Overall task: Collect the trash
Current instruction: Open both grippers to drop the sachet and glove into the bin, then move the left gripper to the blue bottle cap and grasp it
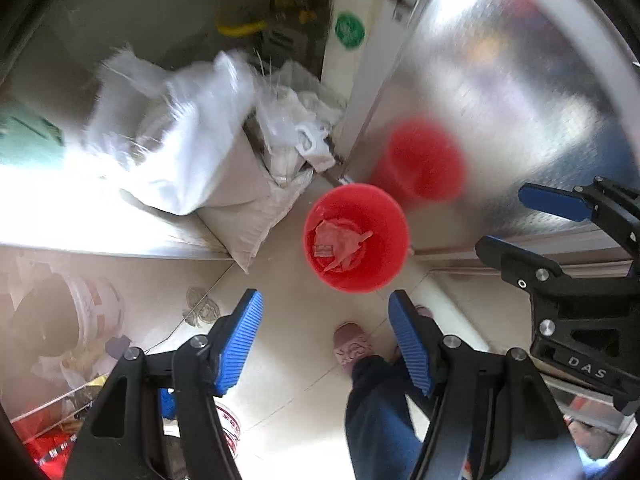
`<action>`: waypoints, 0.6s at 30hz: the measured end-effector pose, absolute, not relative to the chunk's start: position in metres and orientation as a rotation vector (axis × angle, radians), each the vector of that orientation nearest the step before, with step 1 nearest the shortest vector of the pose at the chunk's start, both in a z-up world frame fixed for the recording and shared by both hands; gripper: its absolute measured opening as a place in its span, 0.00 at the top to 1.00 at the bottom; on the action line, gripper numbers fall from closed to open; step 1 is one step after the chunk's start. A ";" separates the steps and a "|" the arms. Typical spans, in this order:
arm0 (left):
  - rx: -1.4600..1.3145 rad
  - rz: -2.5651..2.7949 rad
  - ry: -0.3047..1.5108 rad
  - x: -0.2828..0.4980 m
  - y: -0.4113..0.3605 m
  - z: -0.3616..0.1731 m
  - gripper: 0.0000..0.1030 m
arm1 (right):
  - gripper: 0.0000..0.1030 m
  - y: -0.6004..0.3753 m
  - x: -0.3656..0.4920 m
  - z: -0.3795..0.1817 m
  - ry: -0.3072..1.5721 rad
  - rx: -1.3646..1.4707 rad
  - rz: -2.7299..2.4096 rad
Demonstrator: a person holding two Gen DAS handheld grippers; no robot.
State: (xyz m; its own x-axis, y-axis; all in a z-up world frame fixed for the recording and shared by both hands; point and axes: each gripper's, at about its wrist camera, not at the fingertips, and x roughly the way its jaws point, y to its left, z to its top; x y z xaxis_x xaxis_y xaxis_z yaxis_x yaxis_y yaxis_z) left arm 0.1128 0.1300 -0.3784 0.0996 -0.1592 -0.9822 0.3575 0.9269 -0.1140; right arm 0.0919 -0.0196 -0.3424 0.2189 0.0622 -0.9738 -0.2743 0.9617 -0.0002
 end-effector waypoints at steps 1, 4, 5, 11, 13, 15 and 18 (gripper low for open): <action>0.163 -0.385 1.410 0.111 0.131 -0.366 0.38 | 0.47 -0.019 0.090 -0.330 1.320 -0.188 0.232; 0.141 -0.384 1.377 0.108 0.135 -0.328 0.38 | 0.47 -0.020 0.086 -0.295 1.300 -0.152 0.227; 0.131 -0.384 1.365 0.107 0.137 -0.314 0.38 | 0.46 -0.020 0.084 -0.284 1.295 -0.146 0.222; 0.101 -0.394 1.268 0.099 0.140 -0.243 0.38 | 0.41 -0.016 0.072 -0.212 1.228 -0.132 0.173; 0.094 -0.400 1.246 0.098 0.141 -0.225 0.33 | 0.38 -0.017 0.068 -0.193 1.197 -0.126 0.160; 0.103 -0.395 1.212 0.099 0.141 -0.209 0.28 | 0.33 -0.020 0.063 -0.177 1.165 -0.122 0.140; 0.119 -0.415 1.174 0.102 0.136 -0.190 0.27 | 0.28 -0.023 0.058 -0.155 1.121 -0.150 0.103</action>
State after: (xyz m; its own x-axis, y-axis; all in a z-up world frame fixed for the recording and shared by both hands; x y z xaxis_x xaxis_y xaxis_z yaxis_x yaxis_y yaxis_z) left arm 0.1022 0.1364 -0.1899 0.3209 -0.2533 -0.9126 0.3761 0.9184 -0.1226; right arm 0.0582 -0.0228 -0.1553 0.4318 0.0063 -0.9019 -0.1574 0.9852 -0.0685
